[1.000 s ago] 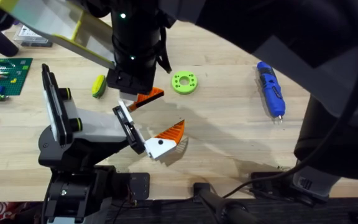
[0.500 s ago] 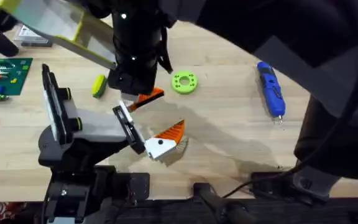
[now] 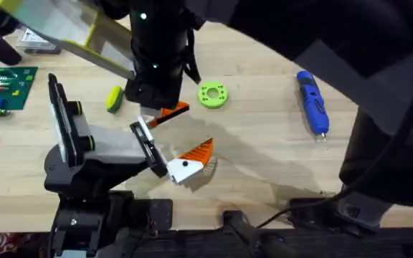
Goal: Pick up the gripper from the table and insert it into the empty holder that is missing its gripper. Then pick up a screw, insert it into the mounting hole, and use the screwdriver to tighten it. Finally, clean up the table by picking up the vegetable and placing it into the bucket.
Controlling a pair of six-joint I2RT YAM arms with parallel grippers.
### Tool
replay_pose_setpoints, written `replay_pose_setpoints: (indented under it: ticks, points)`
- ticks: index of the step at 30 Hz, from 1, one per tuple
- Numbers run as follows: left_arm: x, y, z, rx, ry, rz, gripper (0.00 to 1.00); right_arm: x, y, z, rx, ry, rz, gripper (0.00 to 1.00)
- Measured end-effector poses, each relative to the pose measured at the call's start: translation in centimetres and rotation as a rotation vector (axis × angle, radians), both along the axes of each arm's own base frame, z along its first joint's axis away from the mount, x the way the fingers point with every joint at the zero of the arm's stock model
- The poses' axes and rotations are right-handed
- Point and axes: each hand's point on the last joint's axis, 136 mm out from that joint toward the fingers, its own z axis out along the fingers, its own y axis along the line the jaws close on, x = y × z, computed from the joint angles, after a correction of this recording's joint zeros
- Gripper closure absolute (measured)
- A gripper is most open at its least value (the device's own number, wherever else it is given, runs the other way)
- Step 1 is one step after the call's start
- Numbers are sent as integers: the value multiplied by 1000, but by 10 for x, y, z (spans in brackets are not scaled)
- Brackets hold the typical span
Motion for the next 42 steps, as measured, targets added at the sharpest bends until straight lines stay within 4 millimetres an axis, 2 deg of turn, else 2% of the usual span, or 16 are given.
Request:
replay_pose_setpoints:
  ticks: [6, 42]
  points:
    - [0, 0, 0, 0, 0, 0, 15, 1, 2, 7, 18, -11, 0, 991]
    - [0, 0, 0, 0, 0, 0, 15, -1, 2, 7, 21, 0, 3, 991]
